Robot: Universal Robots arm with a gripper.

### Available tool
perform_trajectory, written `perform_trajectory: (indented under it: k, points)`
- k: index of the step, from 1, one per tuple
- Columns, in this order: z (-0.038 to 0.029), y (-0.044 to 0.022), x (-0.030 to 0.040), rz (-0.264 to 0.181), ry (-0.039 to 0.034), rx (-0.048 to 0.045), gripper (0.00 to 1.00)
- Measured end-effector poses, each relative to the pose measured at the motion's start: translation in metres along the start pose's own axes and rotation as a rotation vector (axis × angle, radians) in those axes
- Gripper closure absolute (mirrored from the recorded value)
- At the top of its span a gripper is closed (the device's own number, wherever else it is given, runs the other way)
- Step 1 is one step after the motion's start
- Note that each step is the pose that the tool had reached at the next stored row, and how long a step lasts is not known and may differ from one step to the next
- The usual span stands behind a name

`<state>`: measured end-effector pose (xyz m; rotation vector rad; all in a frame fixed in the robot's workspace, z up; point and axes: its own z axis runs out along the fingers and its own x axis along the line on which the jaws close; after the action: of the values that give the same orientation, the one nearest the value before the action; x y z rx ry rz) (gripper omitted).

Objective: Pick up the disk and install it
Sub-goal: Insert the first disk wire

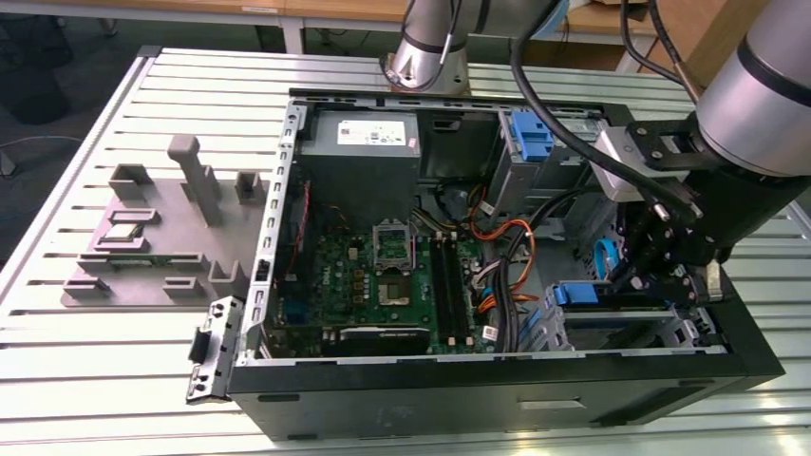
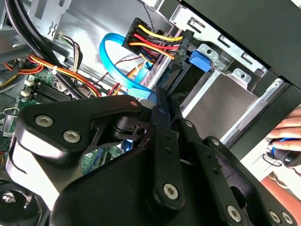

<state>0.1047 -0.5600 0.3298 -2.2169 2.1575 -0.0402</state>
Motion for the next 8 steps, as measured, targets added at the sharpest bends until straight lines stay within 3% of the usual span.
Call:
perform_trajectory:
  k: [6, 7, 8]
  points:
    - [0.0002, 0.0000, 0.0000, 0.000, 0.0002, 0.0001, 0.83]
    - [0.0002, 0.0000, 0.0000, 0.000, 0.0005, 0.0000, 0.76]
    - [0.0001, 0.0000, 0.0000, 0.000, 0.0008, 0.0000, 0.76]
